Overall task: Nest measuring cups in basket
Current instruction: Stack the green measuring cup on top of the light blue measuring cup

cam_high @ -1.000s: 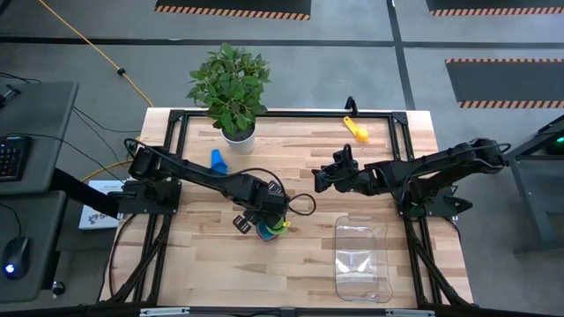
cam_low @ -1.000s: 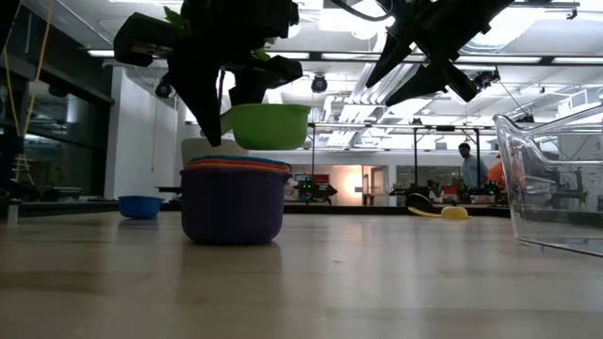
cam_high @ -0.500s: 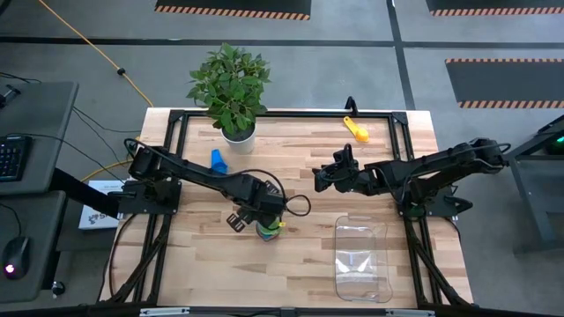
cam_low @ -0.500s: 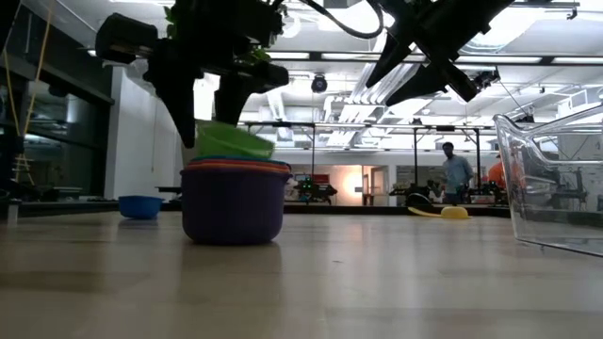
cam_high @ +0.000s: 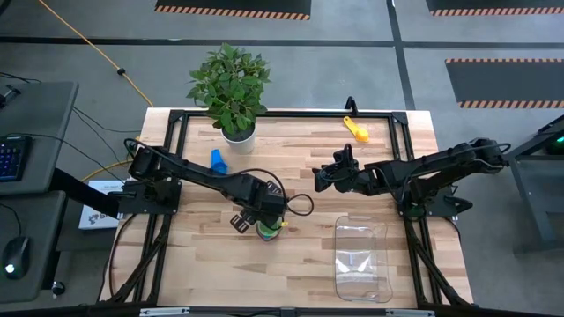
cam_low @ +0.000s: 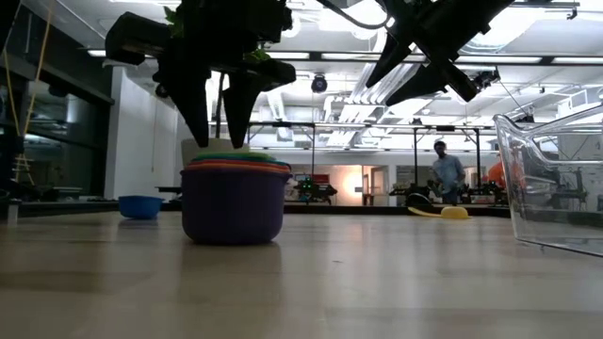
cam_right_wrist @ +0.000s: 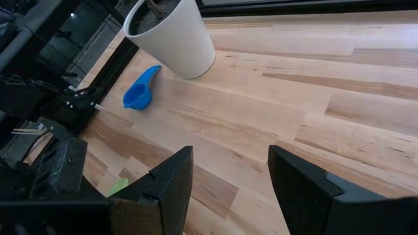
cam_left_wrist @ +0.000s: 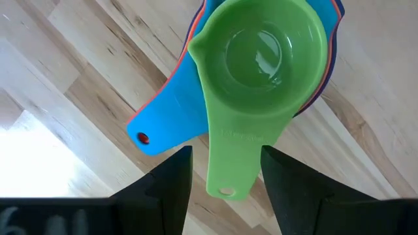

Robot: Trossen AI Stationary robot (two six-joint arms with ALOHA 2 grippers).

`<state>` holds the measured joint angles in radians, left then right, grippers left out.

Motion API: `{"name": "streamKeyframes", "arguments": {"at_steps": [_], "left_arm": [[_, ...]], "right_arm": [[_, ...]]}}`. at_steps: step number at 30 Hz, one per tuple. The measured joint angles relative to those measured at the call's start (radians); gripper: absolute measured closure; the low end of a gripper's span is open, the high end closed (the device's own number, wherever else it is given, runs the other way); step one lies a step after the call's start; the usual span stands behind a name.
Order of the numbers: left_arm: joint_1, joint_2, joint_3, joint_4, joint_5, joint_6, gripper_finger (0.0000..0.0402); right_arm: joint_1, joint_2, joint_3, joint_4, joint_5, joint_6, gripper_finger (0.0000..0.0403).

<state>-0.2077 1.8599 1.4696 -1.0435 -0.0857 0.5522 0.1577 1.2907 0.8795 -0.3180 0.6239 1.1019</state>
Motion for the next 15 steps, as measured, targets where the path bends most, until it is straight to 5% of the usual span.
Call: {"name": "streamKeyframes", "arguments": {"at_steps": [15], "left_arm": [[0.002, 0.000, 0.029, -0.094, -0.006, -0.020, 0.0231]], "right_arm": [[0.000, 0.000, 0.000, 0.000, 0.000, -0.002, 0.0213]]}}
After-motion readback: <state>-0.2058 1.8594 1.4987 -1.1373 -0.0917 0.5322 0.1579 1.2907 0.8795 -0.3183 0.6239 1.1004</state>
